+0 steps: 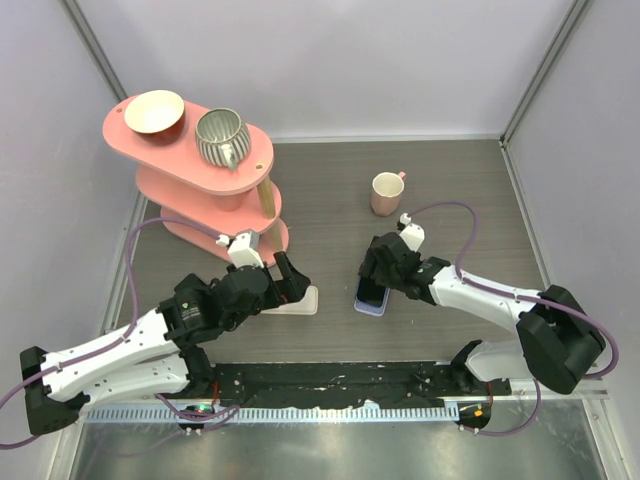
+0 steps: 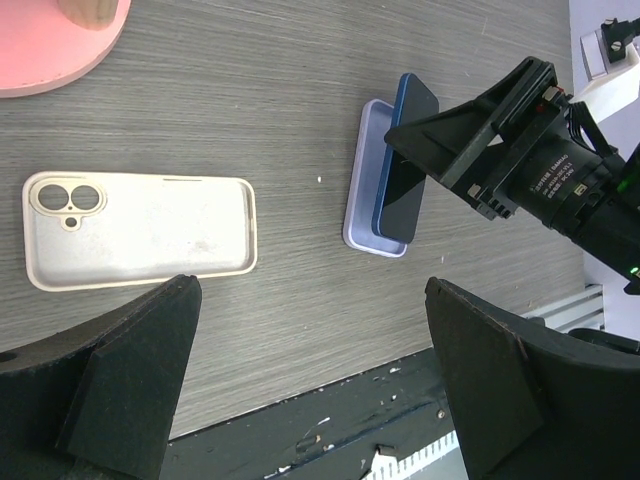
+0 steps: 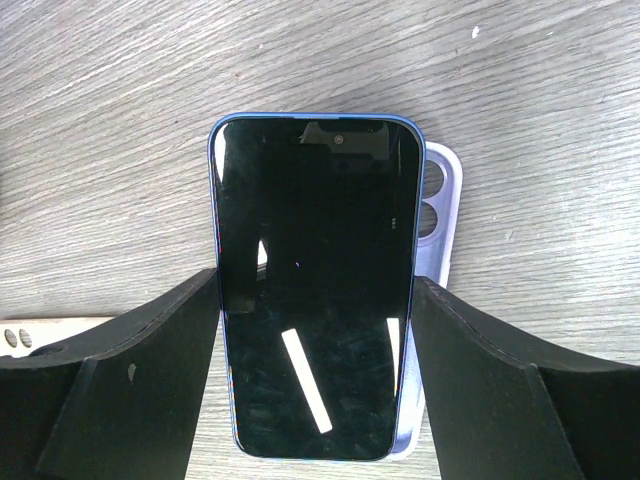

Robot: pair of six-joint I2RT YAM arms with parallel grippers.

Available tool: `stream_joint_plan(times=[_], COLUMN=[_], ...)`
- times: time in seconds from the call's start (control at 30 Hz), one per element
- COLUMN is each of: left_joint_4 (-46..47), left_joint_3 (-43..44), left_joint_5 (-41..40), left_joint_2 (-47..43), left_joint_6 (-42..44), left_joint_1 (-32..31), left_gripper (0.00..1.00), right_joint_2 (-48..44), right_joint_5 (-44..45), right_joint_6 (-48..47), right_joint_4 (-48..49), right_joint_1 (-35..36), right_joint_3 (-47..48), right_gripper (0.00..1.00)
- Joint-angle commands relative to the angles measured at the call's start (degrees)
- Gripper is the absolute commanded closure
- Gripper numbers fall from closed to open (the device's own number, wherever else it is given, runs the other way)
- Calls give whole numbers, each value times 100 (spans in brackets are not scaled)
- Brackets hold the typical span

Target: Put the phone into the phone case

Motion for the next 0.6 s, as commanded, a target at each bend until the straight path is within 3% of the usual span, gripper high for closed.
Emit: stream_joint_plan(times=[0.0, 0.23, 0.33, 0.43, 0.57], left_joint_4=[-7, -86, -77, -94, -103], left_joint_3=[-9, 52, 52, 87, 131], left_joint_5=[-238, -290, -299, -291, -299], left_joint_2=[-113, -192, -218, -227, -184], left_joint_6=[-82, -38, -38, -21, 32], left_joint_1=[-23, -23, -23, -23, -23], left_gripper=[0, 0, 0, 0, 0], right_joint_2=[3, 3, 47, 56, -23], right_joint_5=[196, 240, 223, 380, 486], right_joint_6=[189, 268, 277, 225, 128], right_joint_4=[156, 349, 384, 219, 51], right_joint_1=[43, 78, 130, 218, 236], right_joint_3=[228, -123, -273, -264, -185], right_gripper=[44, 43, 35, 34, 17])
